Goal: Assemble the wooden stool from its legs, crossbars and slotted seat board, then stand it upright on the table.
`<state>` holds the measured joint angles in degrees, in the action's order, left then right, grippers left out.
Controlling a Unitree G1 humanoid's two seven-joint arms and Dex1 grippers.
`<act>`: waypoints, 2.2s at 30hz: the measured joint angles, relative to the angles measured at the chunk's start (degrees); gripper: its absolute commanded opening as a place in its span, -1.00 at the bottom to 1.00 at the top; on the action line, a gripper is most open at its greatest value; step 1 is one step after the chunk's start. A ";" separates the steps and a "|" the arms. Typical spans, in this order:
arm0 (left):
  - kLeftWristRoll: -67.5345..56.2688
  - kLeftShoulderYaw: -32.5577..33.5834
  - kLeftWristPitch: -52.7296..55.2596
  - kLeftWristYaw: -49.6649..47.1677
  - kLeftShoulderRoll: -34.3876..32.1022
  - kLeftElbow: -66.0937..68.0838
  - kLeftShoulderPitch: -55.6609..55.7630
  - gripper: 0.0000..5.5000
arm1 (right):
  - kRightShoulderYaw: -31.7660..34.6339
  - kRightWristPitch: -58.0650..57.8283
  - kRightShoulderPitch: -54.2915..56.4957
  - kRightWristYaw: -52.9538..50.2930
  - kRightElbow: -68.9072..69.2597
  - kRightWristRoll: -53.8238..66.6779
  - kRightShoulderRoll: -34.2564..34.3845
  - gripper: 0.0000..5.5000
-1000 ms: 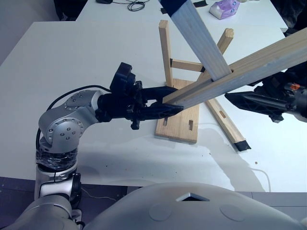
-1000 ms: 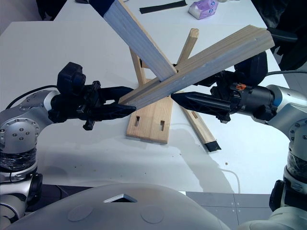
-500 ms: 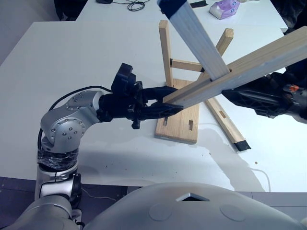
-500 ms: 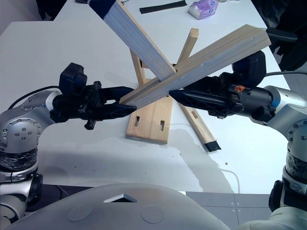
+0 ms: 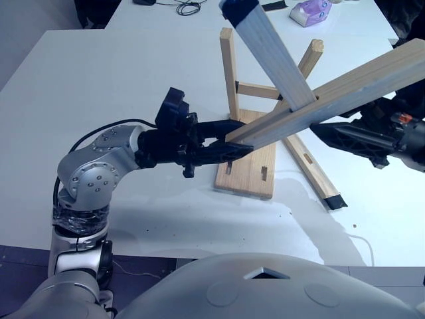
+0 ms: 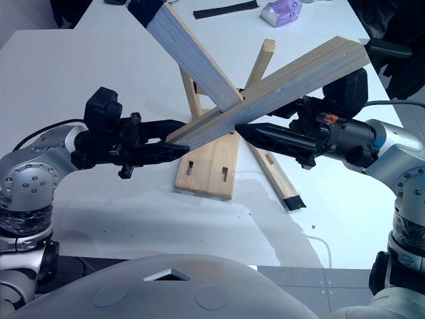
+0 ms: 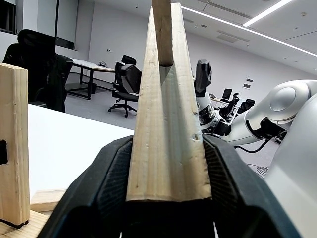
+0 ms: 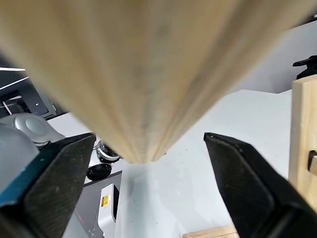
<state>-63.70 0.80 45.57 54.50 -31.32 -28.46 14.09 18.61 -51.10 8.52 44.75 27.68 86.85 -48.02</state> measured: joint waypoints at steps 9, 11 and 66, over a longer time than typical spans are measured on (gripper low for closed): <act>-0.01 -0.41 -0.02 -0.40 0.36 -0.06 0.00 -0.25 | -0.62 0.00 0.57 -1.87 0.62 1.60 1.53 0.45; 0.00 -0.42 -0.04 -0.50 0.44 -0.06 0.00 -0.25 | -0.77 0.00 0.57 -2.28 0.83 2.17 2.20 0.45; 24.75 -11.77 -11.62 13.04 -8.85 7.92 -6.68 0.23 | -10.59 11.28 -3.22 7.96 4.07 -35.61 -4.12 -0.26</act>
<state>-38.95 -10.97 33.96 67.55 -40.17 -20.54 7.41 8.02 -39.82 5.30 52.71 31.75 51.24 -52.14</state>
